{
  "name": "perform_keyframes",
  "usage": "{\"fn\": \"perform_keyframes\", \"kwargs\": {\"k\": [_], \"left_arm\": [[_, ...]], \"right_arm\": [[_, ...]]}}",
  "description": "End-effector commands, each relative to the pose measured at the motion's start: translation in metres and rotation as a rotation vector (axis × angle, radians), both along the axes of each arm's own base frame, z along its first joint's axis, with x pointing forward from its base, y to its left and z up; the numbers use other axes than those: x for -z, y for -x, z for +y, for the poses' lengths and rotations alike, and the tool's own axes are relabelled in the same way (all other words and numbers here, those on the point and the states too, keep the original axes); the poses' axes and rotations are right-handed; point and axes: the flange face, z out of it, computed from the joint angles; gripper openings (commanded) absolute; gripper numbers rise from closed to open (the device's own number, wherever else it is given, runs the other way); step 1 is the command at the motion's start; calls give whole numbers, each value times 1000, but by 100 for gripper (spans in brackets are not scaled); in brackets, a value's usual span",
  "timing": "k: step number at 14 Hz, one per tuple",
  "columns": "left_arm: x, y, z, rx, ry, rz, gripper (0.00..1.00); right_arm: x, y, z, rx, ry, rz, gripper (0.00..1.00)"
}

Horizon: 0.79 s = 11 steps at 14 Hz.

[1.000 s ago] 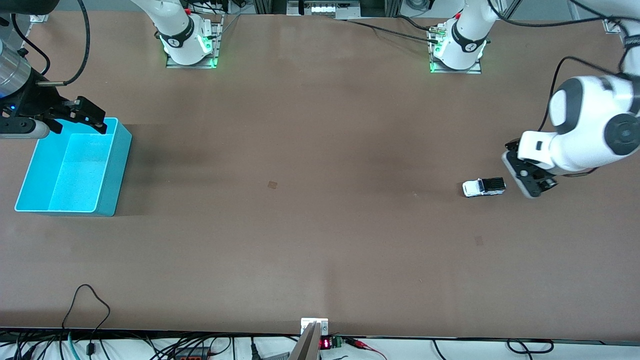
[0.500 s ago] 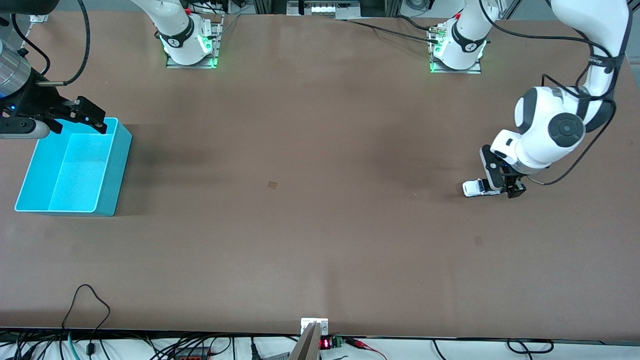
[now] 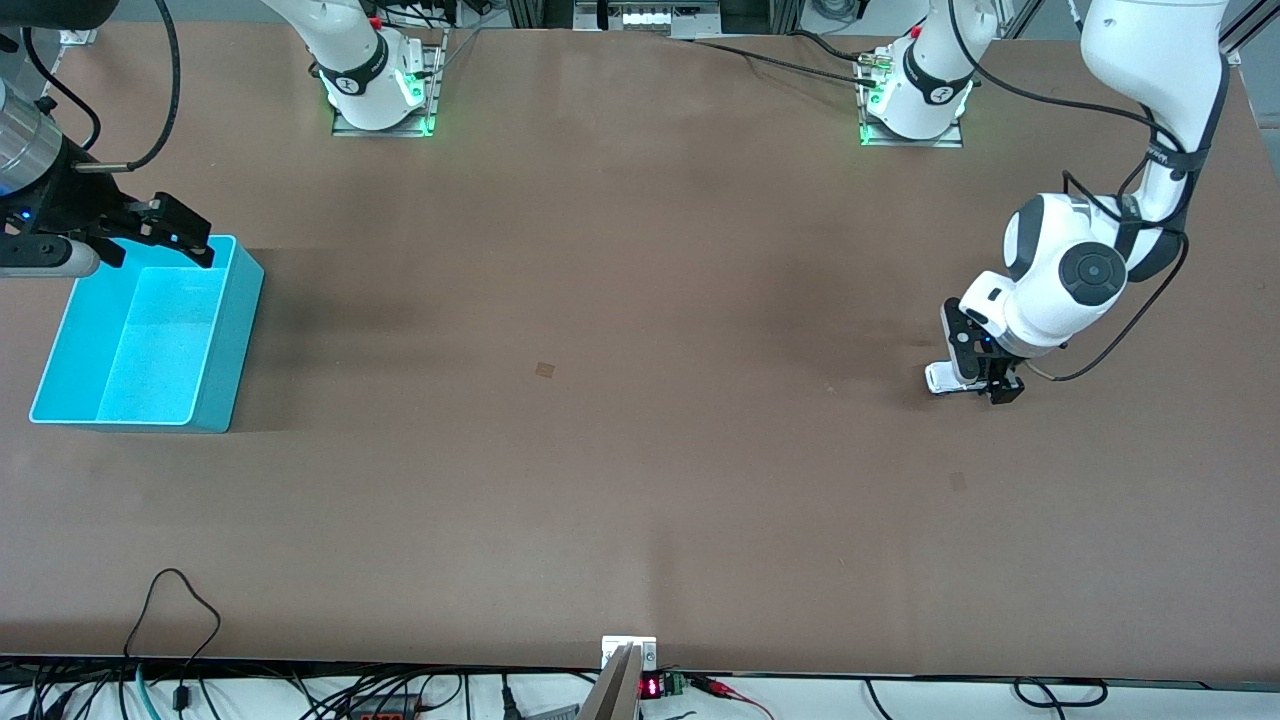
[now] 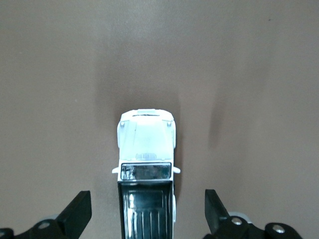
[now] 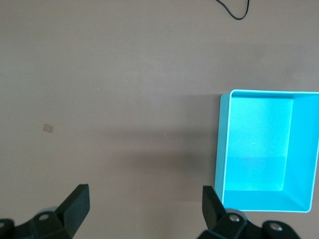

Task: Wind and store white jeep toy
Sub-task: 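Close the left gripper on the white jeep's body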

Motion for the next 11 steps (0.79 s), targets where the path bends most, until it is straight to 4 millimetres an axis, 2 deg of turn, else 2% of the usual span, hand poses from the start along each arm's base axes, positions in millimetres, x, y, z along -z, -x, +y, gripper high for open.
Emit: {"fn": "perform_keyframes", "kwargs": {"k": [1,4,7,8,11], "left_arm": [[7,-3,4,28,-3,-17,100],[8,-3,6,54,-2,-13,100],[13,0,17,53,-2,-3,98],[16,1,17,57,-1,-3,93],[23,2,16,67,-1,10,65]], "right_arm": [[-4,6,0,-6,3,4,100],[-4,6,0,-3,3,4,100],[-3,6,0,-3,3,5,100],[-3,6,1,-4,3,5,100],[-3,6,0,-3,3,5,100]]}}
